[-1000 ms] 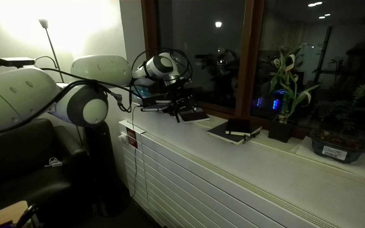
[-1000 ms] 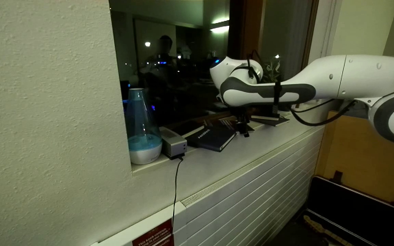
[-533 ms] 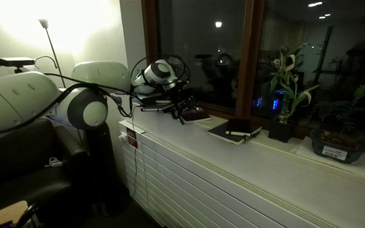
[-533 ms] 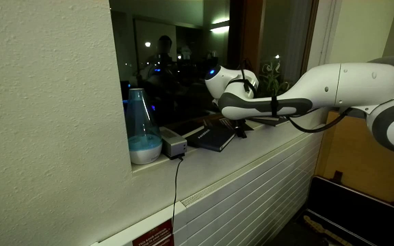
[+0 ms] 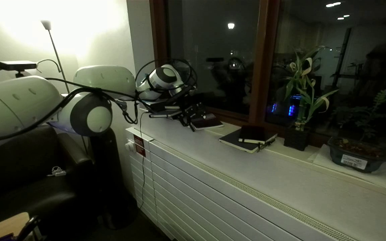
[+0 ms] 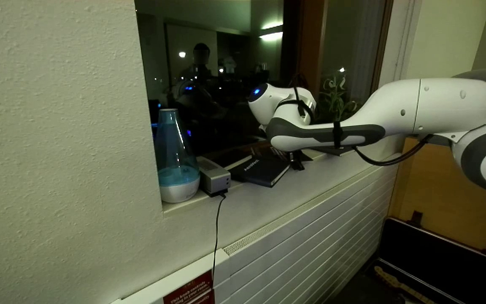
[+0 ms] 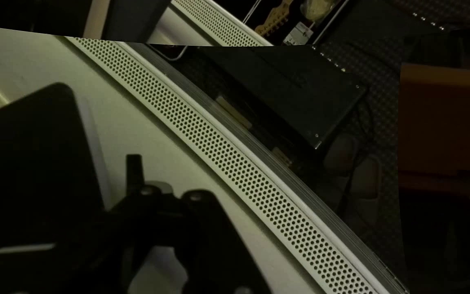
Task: Put one middle book on top of the book on the left.
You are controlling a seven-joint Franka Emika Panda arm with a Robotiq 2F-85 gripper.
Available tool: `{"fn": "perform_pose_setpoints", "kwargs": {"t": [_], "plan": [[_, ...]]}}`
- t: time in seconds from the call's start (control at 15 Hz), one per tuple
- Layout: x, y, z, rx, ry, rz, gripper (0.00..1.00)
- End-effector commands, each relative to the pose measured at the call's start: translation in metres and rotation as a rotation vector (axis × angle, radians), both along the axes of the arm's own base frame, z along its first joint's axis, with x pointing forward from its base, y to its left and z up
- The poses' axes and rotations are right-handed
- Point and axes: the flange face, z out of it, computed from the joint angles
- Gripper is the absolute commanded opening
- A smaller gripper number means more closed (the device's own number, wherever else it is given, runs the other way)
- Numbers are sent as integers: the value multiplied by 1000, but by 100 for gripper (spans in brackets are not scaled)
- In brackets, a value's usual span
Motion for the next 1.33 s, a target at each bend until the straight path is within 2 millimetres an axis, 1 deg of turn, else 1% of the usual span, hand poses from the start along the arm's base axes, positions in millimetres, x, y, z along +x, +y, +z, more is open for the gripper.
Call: {"fn": "perform_pose_setpoints", "kwargs": {"t": [0.0,0.13,0.2,0.33,0.53,0.6,0.67,0.73,0.8,0.93,1.07,1.27], "plan": [[10,-4,20,-34,-78,52,40],[9,-4,21,-39,-72,52,38],[9,-4,24,-45,-69,52,35],[7,-3,35,-60,-74,47,26],[5,-7,65,-76,-113,32,9],[9,-12,83,-99,-163,45,0],[13,-19,102,-121,-221,57,0],[15,-29,119,-139,-274,57,4],[19,-40,135,-148,-326,56,4],[23,-61,159,-168,-403,63,4],[26,-76,175,-183,-446,77,4],[29,-87,182,-192,-472,107,4]]}}
